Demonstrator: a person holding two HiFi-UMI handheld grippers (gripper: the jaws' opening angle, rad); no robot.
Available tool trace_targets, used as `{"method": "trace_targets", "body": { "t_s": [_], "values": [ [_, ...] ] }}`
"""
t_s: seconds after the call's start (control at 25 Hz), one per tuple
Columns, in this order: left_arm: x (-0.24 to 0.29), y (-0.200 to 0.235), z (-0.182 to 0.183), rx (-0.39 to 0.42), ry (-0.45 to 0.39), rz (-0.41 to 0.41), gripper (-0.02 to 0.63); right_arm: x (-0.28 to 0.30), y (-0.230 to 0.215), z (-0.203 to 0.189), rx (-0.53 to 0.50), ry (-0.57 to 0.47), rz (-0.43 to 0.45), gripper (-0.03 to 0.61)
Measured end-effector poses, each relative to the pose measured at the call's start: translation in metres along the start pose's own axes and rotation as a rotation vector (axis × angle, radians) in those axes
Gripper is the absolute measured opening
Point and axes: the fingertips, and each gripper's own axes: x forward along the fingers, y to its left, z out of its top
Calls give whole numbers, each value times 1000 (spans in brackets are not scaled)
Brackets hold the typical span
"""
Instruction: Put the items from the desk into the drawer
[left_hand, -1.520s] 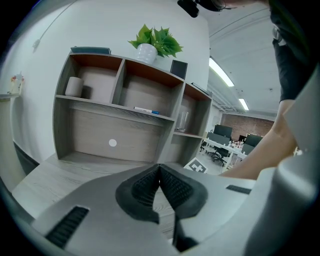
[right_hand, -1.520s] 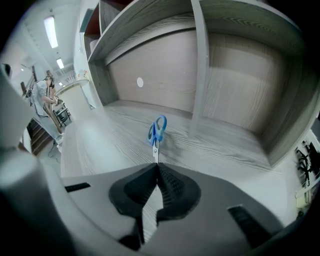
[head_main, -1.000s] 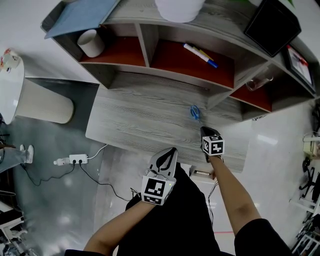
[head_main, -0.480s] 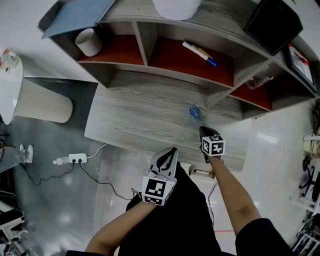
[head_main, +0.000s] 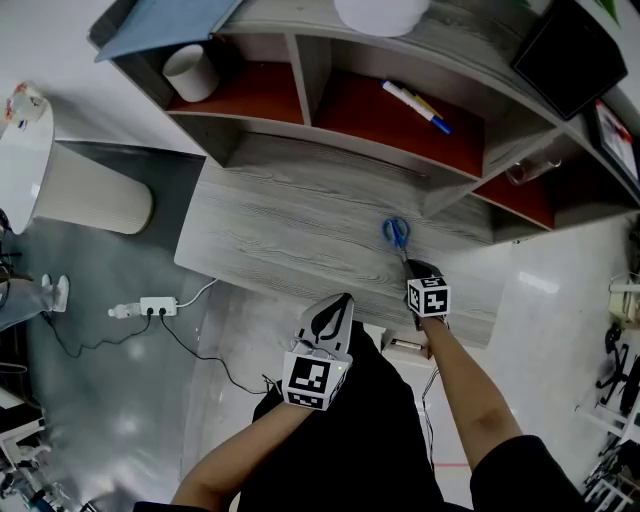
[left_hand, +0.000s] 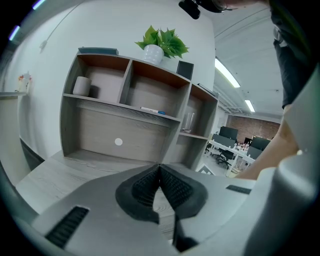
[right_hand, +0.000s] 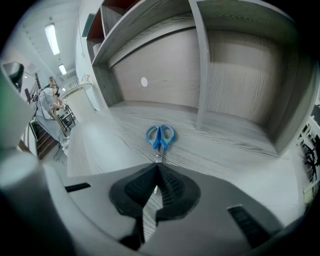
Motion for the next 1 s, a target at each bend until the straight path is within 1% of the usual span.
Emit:
{"method": "trace_targets", "body": {
  "t_s": [0.28, 0.44, 0.68, 0.76, 0.84, 1.0],
  "values": [
    [2, -1, -4, -4, 9, -2, 5, 6, -2, 15, -5, -15, -21, 17],
    [4, -6, -5, 2, 15, -13, 5, 19, -5, 37, -40, -22, -36, 18],
    [4, -4, -7, -3, 20, 6, 5, 45, -8, 66, -66, -6, -41, 21],
    [4, -1, -8, -11, 17, 23, 5, 54, -8, 69, -74, 11, -34, 36],
    [4, 3, -10, -17, 16, 39, 5, 61, -8, 71, -73, 22, -24, 84],
    [4, 9, -12, -27, 21, 62, 5, 69, -6, 80, -70, 26, -8, 89]
  ]
}}
